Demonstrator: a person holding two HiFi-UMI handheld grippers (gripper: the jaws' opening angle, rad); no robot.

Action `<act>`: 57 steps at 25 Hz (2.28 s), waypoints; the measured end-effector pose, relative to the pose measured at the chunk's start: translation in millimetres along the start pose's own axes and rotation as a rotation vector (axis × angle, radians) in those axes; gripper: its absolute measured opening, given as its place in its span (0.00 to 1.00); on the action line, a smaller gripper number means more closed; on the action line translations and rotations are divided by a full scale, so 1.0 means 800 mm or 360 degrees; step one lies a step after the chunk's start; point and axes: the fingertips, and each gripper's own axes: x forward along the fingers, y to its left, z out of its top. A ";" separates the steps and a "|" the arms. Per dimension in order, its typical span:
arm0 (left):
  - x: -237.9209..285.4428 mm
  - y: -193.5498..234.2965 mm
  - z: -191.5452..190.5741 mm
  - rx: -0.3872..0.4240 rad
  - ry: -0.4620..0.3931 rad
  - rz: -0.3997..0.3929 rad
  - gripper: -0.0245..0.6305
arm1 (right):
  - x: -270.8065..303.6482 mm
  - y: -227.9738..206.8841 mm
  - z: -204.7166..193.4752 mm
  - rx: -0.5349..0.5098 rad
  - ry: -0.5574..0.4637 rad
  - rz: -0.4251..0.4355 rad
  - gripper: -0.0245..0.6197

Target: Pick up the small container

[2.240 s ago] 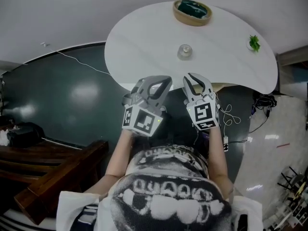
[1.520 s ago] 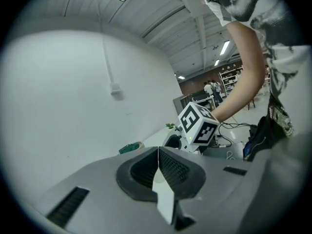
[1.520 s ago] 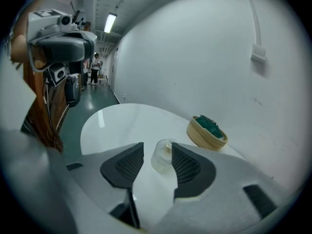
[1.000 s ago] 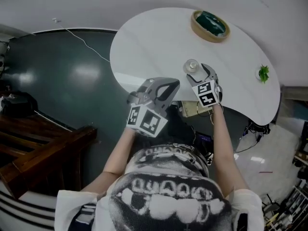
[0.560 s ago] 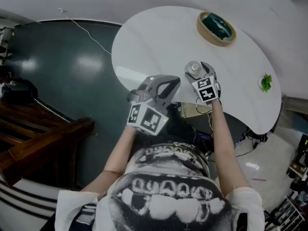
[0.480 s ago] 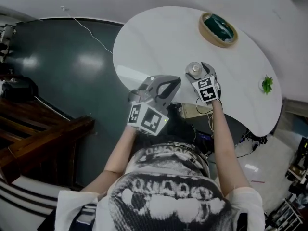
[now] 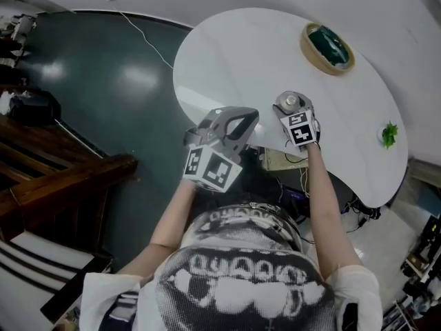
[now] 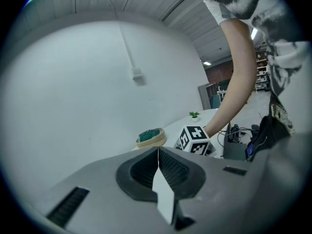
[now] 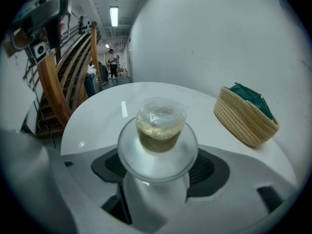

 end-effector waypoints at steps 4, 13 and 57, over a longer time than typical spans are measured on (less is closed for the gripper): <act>-0.008 0.003 -0.008 -0.0008 0.0032 0.0024 0.04 | 0.000 0.000 0.000 0.0007 -0.0015 0.0003 0.56; -0.024 0.015 -0.022 0.0001 0.0046 0.0059 0.04 | -0.009 0.007 -0.005 0.0070 -0.0007 -0.0056 0.56; -0.048 -0.070 -0.009 0.0256 -0.0209 -0.0498 0.04 | -0.275 0.115 0.024 0.0377 -0.0349 -0.0583 0.56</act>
